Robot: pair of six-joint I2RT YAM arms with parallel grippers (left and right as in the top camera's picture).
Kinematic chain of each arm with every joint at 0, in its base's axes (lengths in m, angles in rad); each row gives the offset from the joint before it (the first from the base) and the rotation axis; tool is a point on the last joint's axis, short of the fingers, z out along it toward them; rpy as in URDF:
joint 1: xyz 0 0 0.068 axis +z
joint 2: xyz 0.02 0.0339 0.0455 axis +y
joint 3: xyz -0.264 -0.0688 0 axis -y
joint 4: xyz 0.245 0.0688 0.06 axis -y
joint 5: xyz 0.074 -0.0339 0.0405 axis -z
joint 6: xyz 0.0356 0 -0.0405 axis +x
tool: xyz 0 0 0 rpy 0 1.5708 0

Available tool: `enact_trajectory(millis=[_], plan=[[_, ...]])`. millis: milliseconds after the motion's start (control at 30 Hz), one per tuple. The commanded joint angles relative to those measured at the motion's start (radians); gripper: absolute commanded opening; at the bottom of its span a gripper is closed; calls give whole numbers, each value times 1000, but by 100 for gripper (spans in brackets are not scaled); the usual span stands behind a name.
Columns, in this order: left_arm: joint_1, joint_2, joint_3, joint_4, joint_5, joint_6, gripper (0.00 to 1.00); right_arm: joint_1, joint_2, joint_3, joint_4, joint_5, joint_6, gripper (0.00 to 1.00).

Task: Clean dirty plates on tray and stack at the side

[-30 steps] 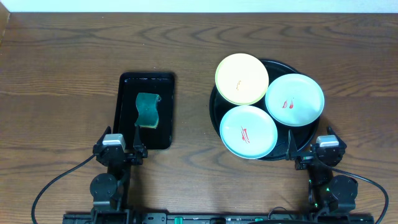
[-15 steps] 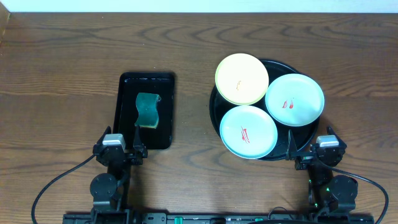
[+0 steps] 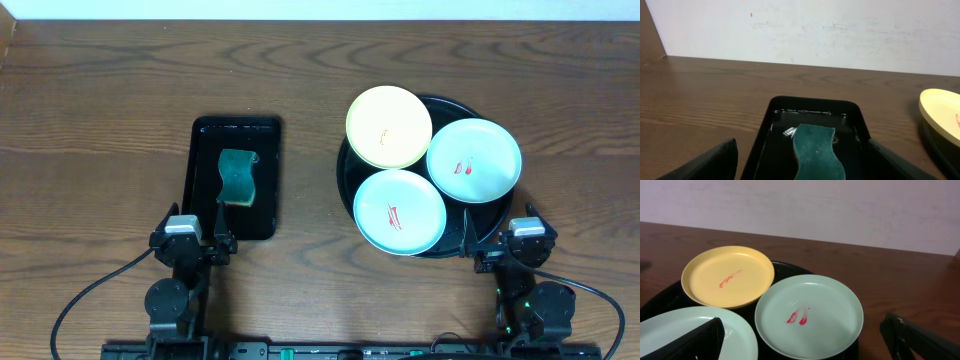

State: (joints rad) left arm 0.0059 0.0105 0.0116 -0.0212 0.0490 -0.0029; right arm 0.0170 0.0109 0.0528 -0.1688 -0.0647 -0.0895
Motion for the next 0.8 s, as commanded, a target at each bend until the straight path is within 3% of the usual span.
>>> enact_trajectory(millis=[0,767], plan=[[6,-5,-8,-47,-13,6,81,11,-5,-3,-3,-7,-13,99],[6,-1,-8,-47,-8,-3,81,11,-5,-3,21,-53,-4,99]])
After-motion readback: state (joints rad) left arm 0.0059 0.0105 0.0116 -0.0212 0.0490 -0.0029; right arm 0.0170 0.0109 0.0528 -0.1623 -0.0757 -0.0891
